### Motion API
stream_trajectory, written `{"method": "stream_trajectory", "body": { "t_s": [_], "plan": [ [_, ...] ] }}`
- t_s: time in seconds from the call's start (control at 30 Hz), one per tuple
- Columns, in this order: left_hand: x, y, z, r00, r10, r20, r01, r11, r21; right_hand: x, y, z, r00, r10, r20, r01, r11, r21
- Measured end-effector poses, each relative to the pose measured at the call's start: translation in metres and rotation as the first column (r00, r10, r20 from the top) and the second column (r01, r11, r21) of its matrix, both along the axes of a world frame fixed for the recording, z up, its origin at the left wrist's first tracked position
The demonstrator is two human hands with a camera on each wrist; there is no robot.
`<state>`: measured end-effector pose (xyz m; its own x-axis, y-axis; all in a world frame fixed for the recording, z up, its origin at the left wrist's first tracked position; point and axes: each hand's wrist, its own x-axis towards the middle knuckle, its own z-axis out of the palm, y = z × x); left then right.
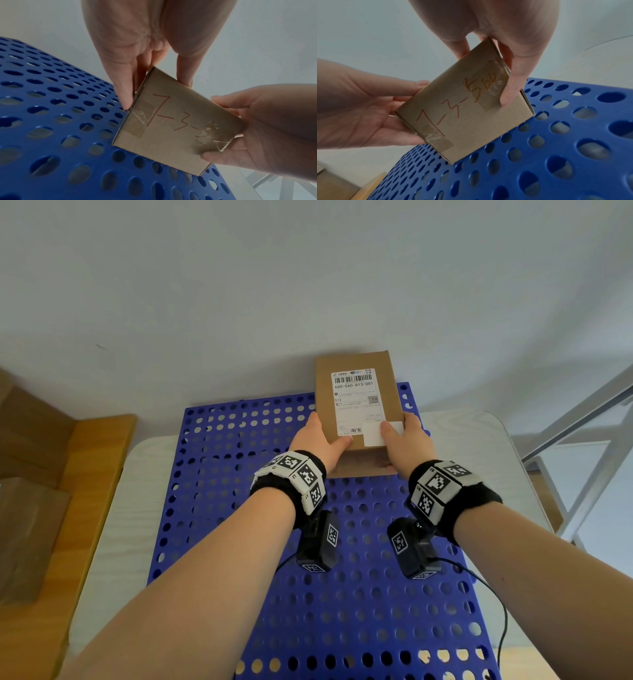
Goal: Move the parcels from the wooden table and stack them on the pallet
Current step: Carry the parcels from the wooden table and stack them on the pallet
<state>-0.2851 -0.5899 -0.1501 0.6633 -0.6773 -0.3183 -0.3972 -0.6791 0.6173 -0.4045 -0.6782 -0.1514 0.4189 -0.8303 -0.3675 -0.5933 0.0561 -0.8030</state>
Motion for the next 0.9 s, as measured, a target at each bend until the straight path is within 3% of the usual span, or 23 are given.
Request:
{"method": "stream_trajectory", "body": {
  "t_s": [0.5,0.67,0.8,0.9],
  "plan": [
    [-0.008,0.006,0.016,0.995,0.081,-0.054,-0.083,0.996,-0.022,-0.006,-0.001,-0.001,1.000,-0.017,-0.014,0.016,1.000,-0.027],
    [-0.013,0.017,0.024,0.993,0.111,-0.032,-0.112,0.993,-0.038,-0.013,0.005,0.008,0.997,-0.023,-0.074,0.008,0.980,-0.197],
    [-0.016,0.029,0.033,0.987,0.157,-0.024,-0.159,0.983,-0.093,-0.012,0.019,0.028,0.993,-0.020,-0.119,-0.031,0.909,-0.415],
    [-0.017,0.045,0.042,0.987,0.161,0.022,-0.157,0.978,-0.137,-0.004,0.032,0.039,0.994,0.033,-0.106,-0.081,0.865,-0.495]
  ]
}}
